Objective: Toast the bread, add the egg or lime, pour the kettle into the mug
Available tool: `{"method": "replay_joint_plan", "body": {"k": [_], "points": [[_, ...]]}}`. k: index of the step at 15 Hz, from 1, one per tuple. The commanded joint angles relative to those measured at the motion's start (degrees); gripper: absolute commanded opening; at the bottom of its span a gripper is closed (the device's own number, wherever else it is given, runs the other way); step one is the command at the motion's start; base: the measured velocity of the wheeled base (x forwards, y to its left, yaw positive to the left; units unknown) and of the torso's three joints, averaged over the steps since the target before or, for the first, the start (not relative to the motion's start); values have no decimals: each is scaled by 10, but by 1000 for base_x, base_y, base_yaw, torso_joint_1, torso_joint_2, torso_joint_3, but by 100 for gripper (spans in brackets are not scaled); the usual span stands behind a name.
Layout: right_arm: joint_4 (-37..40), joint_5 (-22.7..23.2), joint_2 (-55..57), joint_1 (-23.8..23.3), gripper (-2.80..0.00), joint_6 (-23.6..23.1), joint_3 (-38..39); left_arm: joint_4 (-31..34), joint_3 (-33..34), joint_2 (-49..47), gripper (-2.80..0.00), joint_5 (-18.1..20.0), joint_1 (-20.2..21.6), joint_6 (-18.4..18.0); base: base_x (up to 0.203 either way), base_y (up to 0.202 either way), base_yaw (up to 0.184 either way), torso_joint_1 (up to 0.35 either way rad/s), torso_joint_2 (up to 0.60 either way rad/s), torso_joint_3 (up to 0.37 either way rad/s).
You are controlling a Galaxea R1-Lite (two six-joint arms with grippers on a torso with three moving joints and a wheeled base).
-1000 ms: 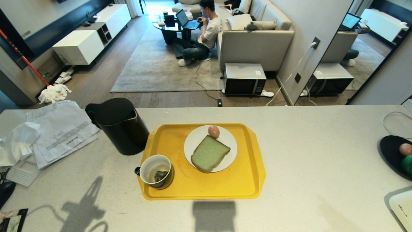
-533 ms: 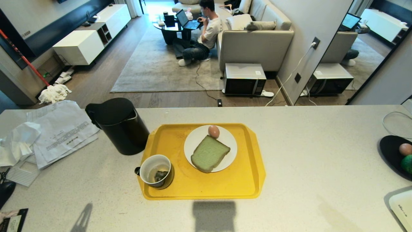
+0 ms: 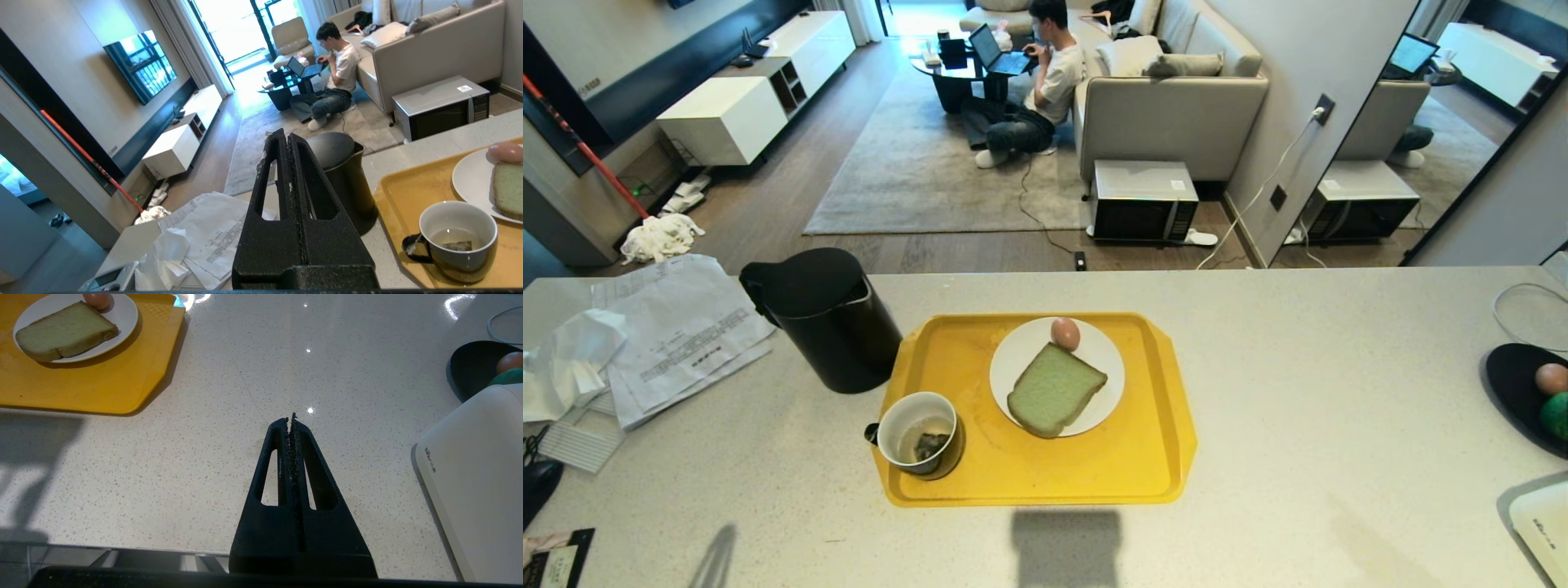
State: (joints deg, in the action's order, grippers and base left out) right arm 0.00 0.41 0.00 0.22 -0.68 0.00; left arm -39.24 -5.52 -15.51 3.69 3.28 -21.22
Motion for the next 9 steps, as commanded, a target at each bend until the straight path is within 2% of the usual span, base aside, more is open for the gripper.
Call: {"method": "replay_joint_plan", "body": {"k": [1,9], "points": [[0,0,0,0,-280,0,1,3,-17,1,-280,-1,1,-1,0,0,0,0,0,0],[0,0,0,0,-280,0,1,8,-21,1,-280,-11,1,-2,0,0,0,0,0,0]]}}
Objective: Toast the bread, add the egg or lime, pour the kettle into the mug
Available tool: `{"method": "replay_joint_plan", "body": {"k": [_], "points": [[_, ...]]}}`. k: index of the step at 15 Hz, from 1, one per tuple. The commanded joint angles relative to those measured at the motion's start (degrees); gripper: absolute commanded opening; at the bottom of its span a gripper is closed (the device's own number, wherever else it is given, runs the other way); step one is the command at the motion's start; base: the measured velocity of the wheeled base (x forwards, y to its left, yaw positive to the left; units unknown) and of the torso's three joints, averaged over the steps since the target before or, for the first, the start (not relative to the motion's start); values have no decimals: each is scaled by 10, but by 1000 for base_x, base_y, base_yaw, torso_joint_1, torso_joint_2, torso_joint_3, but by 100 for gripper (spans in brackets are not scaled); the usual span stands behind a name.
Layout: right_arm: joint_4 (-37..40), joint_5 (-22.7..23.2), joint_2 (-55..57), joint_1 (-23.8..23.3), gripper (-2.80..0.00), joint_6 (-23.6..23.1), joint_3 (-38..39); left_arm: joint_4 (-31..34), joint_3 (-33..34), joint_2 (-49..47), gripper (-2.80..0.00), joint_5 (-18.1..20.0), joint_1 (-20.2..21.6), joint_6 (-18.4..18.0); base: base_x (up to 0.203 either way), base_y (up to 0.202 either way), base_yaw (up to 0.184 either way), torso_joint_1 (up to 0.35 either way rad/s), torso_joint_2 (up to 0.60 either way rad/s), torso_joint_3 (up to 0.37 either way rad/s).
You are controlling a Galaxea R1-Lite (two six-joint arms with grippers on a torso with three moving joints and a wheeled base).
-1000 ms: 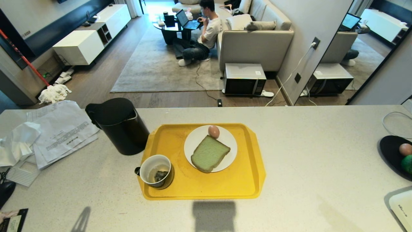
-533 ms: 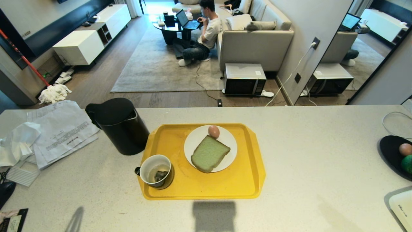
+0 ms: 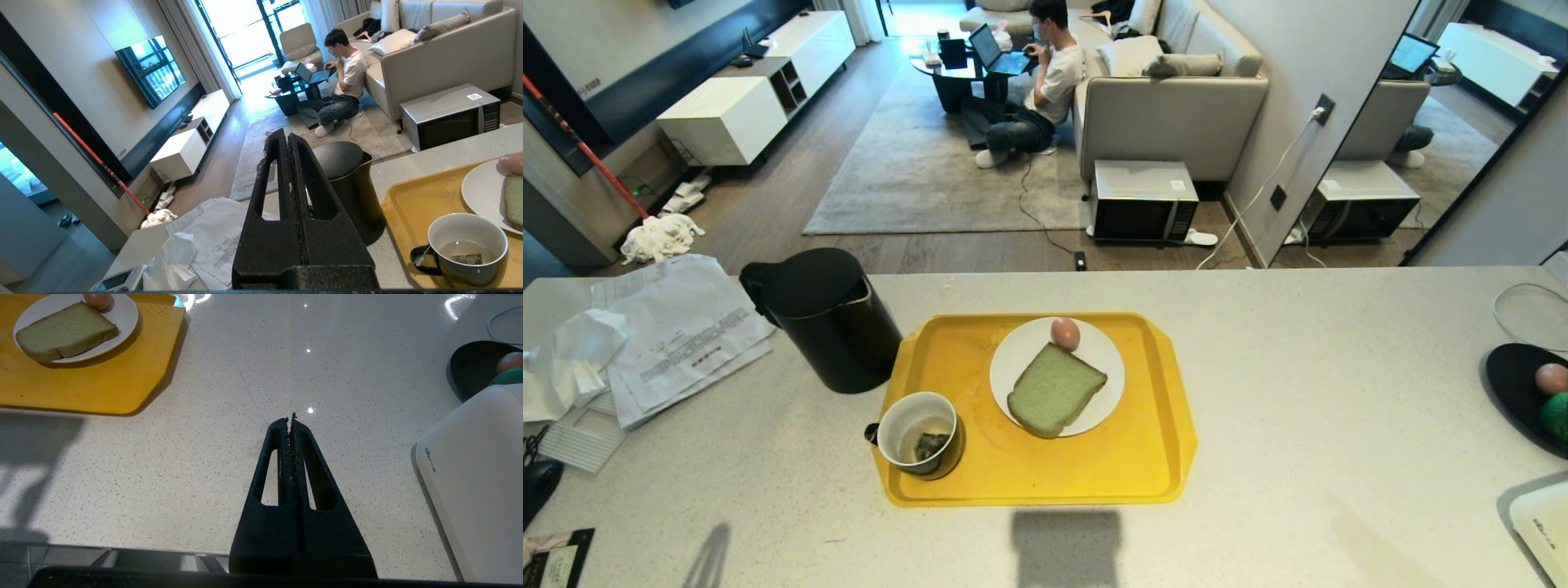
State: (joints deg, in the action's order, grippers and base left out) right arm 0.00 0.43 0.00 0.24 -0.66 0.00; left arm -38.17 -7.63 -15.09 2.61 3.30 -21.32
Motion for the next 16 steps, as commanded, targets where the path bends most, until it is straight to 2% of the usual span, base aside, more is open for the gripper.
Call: {"method": "replay_joint_plan", "body": {"k": [1,10,11,13,16], "points": [[0,0,0,0,-280,0,1,-2,0,-3,-280,0,0,-1,0,0,0,0,0,0],[0,0,0,0,-280,0,1,-4,23,-3,-280,5,1,-14,0,0,0,0,0,0],[0,0,0,0,-280,0,1,-4,30,1,-280,4,-7,-14,0,0,0,0,0,0],[0,0,0,0,-280,0,1,-1,47,12,-280,-2,-50,-22,0,0,0,0,0,0],[0,0,0,0,-280,0,1,28,75,54,-280,-27,-27,-24,0,0,0,0,0,0]]}}
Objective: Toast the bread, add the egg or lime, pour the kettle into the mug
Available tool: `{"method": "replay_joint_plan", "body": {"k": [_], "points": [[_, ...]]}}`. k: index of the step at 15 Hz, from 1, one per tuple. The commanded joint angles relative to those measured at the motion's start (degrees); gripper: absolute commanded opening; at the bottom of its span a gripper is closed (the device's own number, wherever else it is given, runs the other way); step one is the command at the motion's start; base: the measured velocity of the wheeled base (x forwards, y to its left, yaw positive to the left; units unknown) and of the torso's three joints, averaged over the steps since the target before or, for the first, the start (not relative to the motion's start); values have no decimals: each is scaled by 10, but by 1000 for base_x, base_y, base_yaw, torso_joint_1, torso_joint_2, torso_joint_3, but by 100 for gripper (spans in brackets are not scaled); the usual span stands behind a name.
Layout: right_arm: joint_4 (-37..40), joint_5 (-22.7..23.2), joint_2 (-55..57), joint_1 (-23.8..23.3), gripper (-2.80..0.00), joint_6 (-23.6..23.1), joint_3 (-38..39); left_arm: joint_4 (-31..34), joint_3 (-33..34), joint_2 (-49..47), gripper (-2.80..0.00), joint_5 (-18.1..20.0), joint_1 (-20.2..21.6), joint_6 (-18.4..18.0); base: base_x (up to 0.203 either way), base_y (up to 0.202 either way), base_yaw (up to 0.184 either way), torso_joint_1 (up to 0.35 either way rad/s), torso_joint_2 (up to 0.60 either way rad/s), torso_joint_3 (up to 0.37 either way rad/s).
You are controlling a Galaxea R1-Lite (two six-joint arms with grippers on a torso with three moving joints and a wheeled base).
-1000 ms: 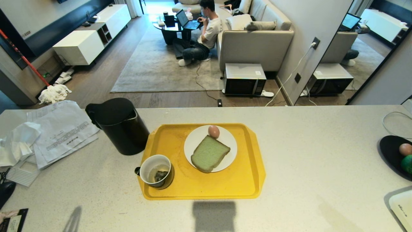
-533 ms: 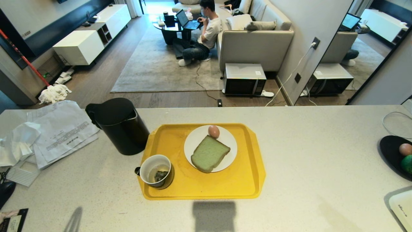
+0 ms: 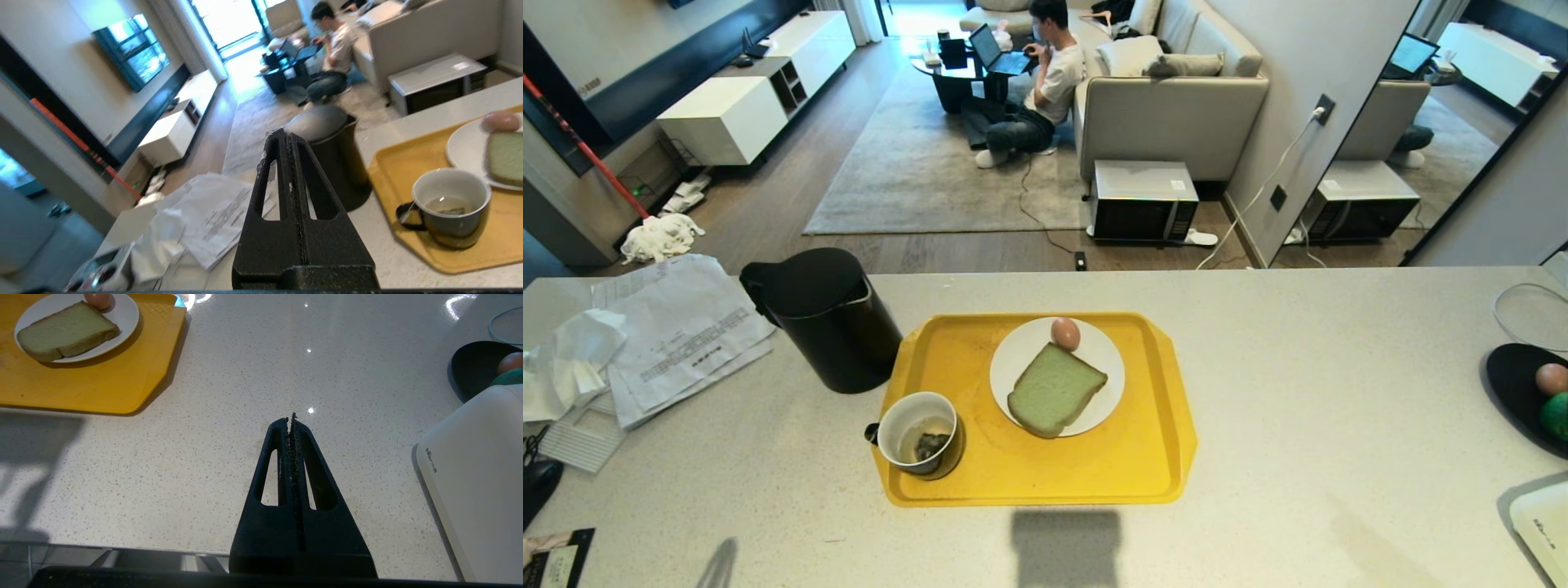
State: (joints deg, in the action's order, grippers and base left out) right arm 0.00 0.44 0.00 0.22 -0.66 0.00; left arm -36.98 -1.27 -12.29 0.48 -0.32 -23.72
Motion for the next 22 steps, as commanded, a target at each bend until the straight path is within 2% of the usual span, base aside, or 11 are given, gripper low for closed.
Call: {"method": "replay_joint_plan", "body": {"k": [1,3,7,10,14,16,18,22], "points": [[0,0,0,0,-280,0,1,39,12,32,-280,-8,11,-1,0,0,0,0,0,0],[0,0,0,0,-280,0,1,78,13,58,-280,-8,10,-1,0,0,0,0,0,0],[0,0,0,0,-280,0,1,213,13,124,-280,-5,7,2,0,0,0,0,0,0],[0,0,0,0,-280,0,1,236,13,124,-280,-6,7,13,0,0,0,0,0,0],[0,0,0,0,-280,0,1,346,13,124,-280,-5,7,33,0,0,0,0,0,0],[0,0,0,0,-280,0,1,342,13,124,-280,-6,7,44,0,0,0,0,0,0],[0,0,0,0,-280,0,1,339,13,124,-280,-9,7,69,0,0,0,0,0,0],[0,0,0,0,-280,0,1,347,13,124,-280,-7,7,192,0,0,0,0,0,0]]}}
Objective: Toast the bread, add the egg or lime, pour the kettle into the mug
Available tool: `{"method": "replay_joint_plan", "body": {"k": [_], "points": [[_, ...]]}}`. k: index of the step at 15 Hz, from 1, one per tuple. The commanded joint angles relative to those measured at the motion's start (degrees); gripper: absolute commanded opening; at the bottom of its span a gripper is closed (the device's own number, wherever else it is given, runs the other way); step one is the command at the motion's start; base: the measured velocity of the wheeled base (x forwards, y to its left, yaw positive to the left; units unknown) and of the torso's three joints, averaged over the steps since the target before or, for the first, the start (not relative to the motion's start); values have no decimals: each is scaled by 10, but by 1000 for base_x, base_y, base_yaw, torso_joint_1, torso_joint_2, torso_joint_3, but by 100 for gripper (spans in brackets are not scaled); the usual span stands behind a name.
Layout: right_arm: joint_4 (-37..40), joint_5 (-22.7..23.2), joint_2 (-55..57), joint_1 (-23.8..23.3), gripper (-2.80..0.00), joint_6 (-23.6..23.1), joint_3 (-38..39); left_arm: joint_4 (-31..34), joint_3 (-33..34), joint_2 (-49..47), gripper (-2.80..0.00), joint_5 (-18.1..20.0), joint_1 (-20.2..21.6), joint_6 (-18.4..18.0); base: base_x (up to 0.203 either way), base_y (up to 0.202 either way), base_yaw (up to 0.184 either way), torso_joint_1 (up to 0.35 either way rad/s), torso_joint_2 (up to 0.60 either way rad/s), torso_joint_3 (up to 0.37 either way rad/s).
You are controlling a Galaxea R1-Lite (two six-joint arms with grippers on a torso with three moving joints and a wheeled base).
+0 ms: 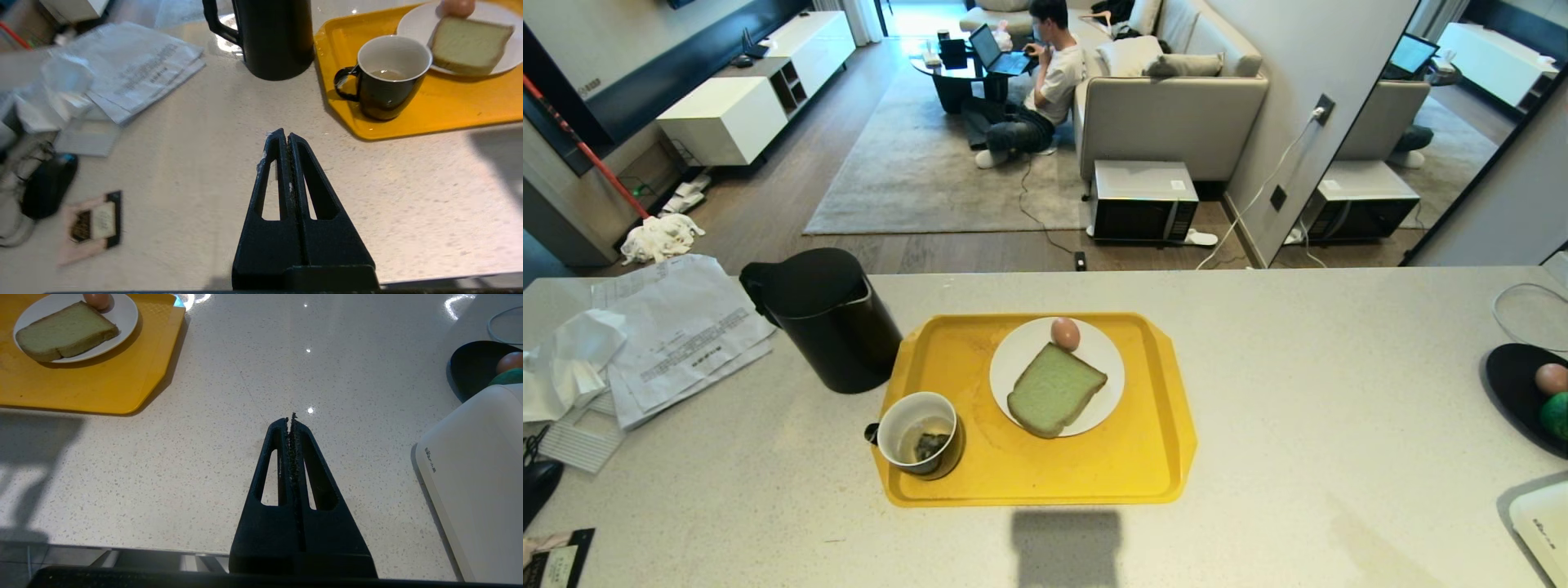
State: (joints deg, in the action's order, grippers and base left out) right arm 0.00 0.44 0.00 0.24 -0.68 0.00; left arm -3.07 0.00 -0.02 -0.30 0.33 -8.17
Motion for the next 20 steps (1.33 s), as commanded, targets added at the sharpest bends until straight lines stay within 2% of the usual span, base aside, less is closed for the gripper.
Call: {"method": "replay_joint_plan", "body": {"k": [1,4,8,20], "points": [[0,0,0,0,-280,0,1,34,-1,1,-280,2,0,53,0,0,0,0,0,0],[0,0,0,0,-280,0,1,29,0,1,-280,2,0,46,0,0,0,0,0,0],[0,0,0,0,-280,0,1,26,0,1,-280,1,0,69,0,0,0,0,0,0],[0,0,0,0,-280,0,1,25,0,1,-280,0,0,79,0,0,0,0,0,0]]}}
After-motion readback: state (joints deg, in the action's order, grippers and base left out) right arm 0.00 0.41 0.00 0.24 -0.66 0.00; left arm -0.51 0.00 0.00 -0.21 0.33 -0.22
